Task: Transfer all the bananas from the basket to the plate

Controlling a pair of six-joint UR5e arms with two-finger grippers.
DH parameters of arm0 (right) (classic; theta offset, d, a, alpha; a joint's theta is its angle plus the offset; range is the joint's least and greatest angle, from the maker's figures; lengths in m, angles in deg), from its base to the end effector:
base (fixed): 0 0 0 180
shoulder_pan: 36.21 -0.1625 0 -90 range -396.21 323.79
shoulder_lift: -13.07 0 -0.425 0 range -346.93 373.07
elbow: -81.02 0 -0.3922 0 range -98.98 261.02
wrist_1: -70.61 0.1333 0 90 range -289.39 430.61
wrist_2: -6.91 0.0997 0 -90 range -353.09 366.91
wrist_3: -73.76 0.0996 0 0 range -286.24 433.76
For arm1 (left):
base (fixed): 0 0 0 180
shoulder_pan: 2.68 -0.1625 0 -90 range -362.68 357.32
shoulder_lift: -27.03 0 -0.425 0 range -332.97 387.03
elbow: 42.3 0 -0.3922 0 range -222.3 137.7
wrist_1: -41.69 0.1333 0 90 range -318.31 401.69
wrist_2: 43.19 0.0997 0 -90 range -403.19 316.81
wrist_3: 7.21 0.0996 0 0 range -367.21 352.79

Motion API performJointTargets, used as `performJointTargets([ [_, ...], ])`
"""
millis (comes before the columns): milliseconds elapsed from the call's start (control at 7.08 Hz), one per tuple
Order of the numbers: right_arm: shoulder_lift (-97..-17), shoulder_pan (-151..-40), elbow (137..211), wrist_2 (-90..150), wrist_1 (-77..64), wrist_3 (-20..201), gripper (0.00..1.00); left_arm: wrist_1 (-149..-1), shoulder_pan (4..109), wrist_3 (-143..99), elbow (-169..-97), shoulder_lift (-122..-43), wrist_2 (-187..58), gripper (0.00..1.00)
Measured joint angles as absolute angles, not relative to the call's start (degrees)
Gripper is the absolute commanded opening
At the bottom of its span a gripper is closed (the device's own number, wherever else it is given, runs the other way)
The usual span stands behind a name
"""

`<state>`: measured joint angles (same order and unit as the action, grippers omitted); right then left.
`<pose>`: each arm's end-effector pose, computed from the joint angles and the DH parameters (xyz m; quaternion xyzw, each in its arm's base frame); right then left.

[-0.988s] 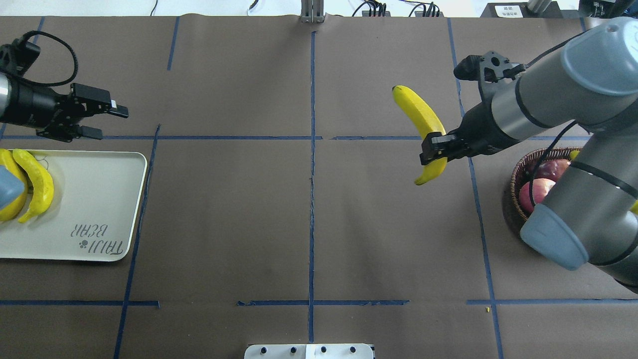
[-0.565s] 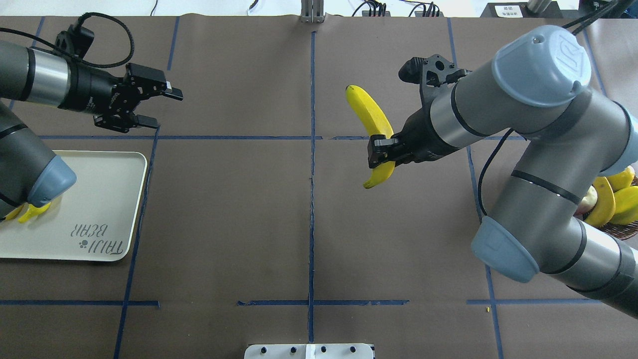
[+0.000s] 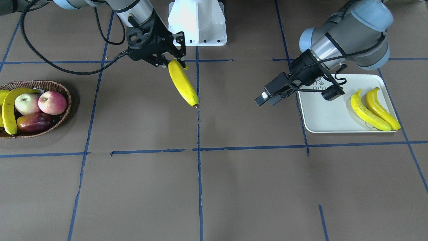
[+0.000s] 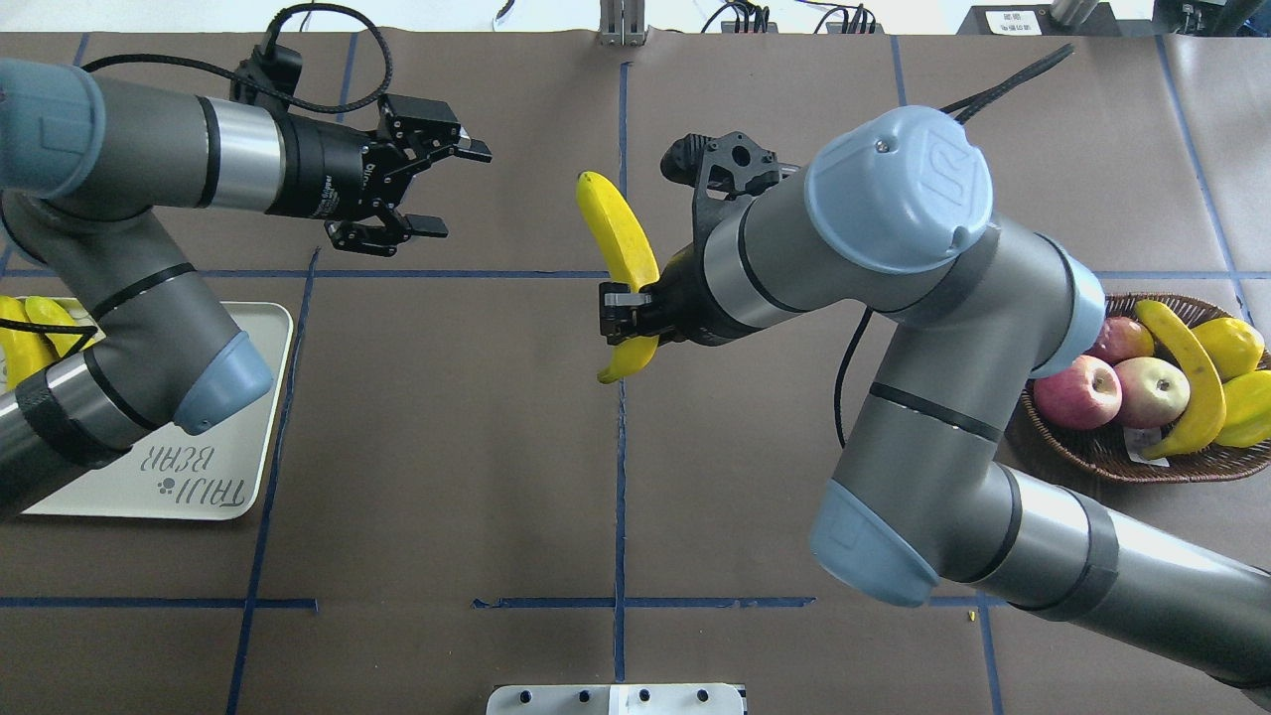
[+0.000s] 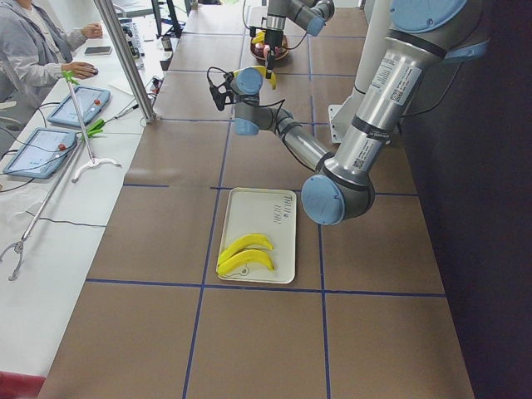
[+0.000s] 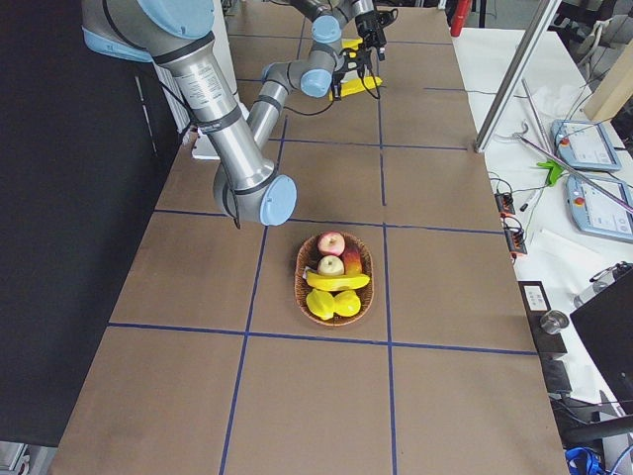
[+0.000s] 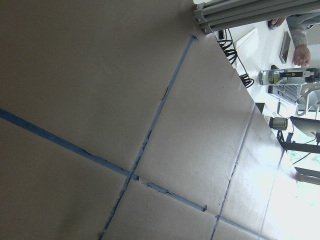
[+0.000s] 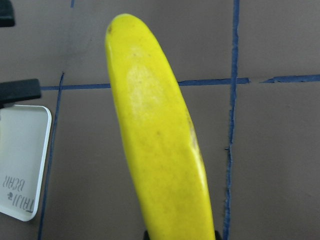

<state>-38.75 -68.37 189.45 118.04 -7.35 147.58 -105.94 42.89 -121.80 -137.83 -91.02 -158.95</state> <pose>-0.4573 -0.4026 0.1101 0.0888 -0.5677 0.0105 0.8183 0.3657 -0.5016 0.2191 -0.0265 0.7133 -0.2616 0.6497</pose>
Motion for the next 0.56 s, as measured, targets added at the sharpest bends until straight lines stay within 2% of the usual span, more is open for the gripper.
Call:
performJointTargets([
  [424,-34.68,-66.55,184.45,115.99,-5.0,149.96,0.01,-105.86,38.44,-122.74,-137.94,-93.59,-156.29,1.0],
  [565,-34.48,-66.3,184.22,115.93,-4.93,150.09,0.01,-105.73,38.11,-122.75,-137.96,-93.74,-156.19,0.92],
])
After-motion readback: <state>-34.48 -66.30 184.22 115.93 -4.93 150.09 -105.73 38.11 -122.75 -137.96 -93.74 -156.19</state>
